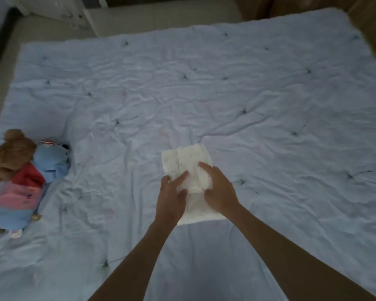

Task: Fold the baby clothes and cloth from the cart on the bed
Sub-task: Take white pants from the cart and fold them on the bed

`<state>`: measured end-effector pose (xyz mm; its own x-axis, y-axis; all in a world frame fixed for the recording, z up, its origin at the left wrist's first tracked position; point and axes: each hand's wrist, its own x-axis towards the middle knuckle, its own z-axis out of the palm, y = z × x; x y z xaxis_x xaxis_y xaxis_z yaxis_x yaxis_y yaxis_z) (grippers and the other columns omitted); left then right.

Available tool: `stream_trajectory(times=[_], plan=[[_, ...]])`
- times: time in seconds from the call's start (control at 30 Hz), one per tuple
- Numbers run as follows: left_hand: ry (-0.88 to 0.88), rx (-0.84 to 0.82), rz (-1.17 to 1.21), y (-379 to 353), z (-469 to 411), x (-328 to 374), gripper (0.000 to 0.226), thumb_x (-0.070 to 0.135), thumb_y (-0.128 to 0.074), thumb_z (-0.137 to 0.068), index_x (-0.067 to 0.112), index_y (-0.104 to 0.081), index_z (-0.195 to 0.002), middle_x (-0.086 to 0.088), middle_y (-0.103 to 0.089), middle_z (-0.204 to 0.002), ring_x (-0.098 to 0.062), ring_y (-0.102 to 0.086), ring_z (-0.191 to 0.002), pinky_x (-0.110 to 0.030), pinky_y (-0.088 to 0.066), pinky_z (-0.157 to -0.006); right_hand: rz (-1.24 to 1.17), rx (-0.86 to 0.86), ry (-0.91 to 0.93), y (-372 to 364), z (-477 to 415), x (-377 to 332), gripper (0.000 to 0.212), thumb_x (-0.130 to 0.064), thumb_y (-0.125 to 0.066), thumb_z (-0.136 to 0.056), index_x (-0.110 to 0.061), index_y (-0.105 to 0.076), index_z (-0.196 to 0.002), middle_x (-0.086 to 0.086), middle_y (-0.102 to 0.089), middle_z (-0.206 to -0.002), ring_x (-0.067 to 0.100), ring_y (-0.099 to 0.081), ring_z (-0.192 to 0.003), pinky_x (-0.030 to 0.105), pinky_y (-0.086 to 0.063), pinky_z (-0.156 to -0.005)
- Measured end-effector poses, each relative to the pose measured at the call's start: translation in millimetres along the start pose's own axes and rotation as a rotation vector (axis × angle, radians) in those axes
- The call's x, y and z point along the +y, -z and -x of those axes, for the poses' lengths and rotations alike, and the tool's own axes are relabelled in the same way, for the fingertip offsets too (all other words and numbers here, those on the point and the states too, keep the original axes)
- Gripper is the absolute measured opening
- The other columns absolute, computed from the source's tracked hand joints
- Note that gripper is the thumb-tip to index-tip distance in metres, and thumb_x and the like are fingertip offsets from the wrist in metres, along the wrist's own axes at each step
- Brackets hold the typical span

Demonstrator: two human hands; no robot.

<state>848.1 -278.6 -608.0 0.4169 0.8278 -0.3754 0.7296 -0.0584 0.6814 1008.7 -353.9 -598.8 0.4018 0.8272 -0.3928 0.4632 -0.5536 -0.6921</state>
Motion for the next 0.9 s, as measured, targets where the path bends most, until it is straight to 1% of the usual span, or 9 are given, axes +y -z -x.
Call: stream_trajectory(times=[0.13,0.27,0.37,0.43,0.53,0.67,0.73,0.8,0.9], plan=[[0.036,-0.023,-0.003,-53.5,-24.3,-54.0,0.058,0.012,-0.056,-0.106,0.042,-0.051,-0.156,-0.004,-0.033,-0.163,-0.021,-0.053,-0.134,-0.022,-0.039,-0.101,0.032,0.021,-0.008,-44.7,-19.4,52.1,0.09,0.003,-0.053,-0.082,-0.045,-0.038,-0.157,-0.019,-0.047,-0.149,0.013,-0.055,-0.13,0.036,-0.05,-0.107],[0.038,-0.061,0.001,-86.1,-41.3,-94.7,0.057,0.015,-0.06,-0.106,0.042,-0.053,-0.155,-0.005,-0.037,-0.16,-0.023,-0.051,-0.138,-0.021,-0.035,-0.107,0.072,0.016,0.024,-77.2,-33.9,94.9,0.09,0.001,-0.057,-0.082,-0.044,-0.037,-0.158,-0.017,-0.047,-0.15,0.016,-0.059,-0.127,0.042,-0.054,-0.103],[0.058,-0.063,0.002,-101.7,-49.2,-116.9,0.058,0.014,-0.062,-0.105,0.042,-0.052,-0.155,-0.002,-0.037,-0.157,-0.019,-0.048,-0.14,-0.017,-0.032,-0.108,0.078,-0.002,0.039,-93.2,-44.5,118.6,0.091,0.001,-0.059,-0.082,-0.045,-0.038,-0.158,-0.017,-0.049,-0.149,0.015,-0.059,-0.126,0.042,-0.054,-0.102],[0.053,-0.052,0.013,-110.2,-47.6,-123.5,0.06,0.013,-0.062,-0.105,0.044,-0.051,-0.155,0.006,-0.034,-0.152,-0.011,-0.045,-0.135,-0.015,-0.032,-0.106,0.065,-0.004,0.011,-99.8,-46.3,129.8,0.091,0.002,-0.06,-0.083,-0.045,-0.038,-0.157,-0.019,-0.048,-0.151,0.013,-0.056,-0.131,0.04,-0.053,-0.105],[0.023,-0.038,0.001,-119.8,-43.4,-126.3,0.063,0.014,-0.062,-0.105,0.048,-0.048,-0.156,0.016,-0.028,-0.144,0.003,-0.036,-0.122,-0.014,-0.035,-0.101,0.037,0.0,-0.039,-106.6,-46.7,140.9,0.091,0.002,-0.06,-0.083,-0.046,-0.038,-0.157,-0.021,-0.045,-0.154,0.009,-0.051,-0.137,0.036,-0.05,-0.109],[0.027,-0.018,0.003,-125.9,-44.6,-132.7,0.064,0.017,-0.065,-0.103,0.053,-0.048,-0.154,0.013,-0.031,-0.147,0.005,-0.036,-0.119,-0.016,-0.04,-0.098,0.024,0.004,-0.05,-111.3,-49.2,146.5,0.092,0.001,-0.061,-0.083,-0.049,-0.036,-0.156,-0.024,-0.043,-0.155,0.006,-0.05,-0.137,0.037,-0.051,-0.108],[0.01,-0.024,0.011,-128.0,-45.6,-137.5,0.066,0.018,-0.066,-0.102,0.054,-0.047,-0.154,0.014,-0.032,-0.143,0.004,-0.039,-0.119,-0.013,-0.042,-0.094,0.03,-0.003,-0.039,-111.3,-50.4,148.2,0.091,0.001,-0.063,-0.085,-0.049,-0.036,-0.157,-0.022,-0.044,-0.154,0.007,-0.052,-0.134,0.038,-0.054,-0.104],[-0.014,-0.045,0.012,-129.5,-46.0,-143.2,0.066,0.021,-0.067,-0.102,0.056,-0.045,-0.155,0.014,-0.03,-0.142,0.003,-0.04,-0.121,-0.009,-0.041,-0.089,0.06,-0.013,-0.01,-111.4,-50.2,150.7,0.091,-0.001,-0.064,-0.087,-0.048,-0.033,-0.159,-0.019,-0.042,-0.156,0.01,-0.056,-0.129,0.039,-0.057,-0.099],[-0.013,-0.086,0.018,-127.5,-50.0,-149.2,0.066,0.027,-0.067,-0.103,0.061,-0.042,-0.154,0.015,-0.027,-0.142,0.003,-0.036,-0.122,-0.01,-0.039,-0.091,0.118,-0.032,0.03,-112.3,-49.6,154.8,0.09,-0.006,-0.063,-0.093,-0.051,-0.027,-0.161,-0.016,-0.037,-0.161,0.012,-0.059,-0.124,0.039,-0.059,-0.094]])
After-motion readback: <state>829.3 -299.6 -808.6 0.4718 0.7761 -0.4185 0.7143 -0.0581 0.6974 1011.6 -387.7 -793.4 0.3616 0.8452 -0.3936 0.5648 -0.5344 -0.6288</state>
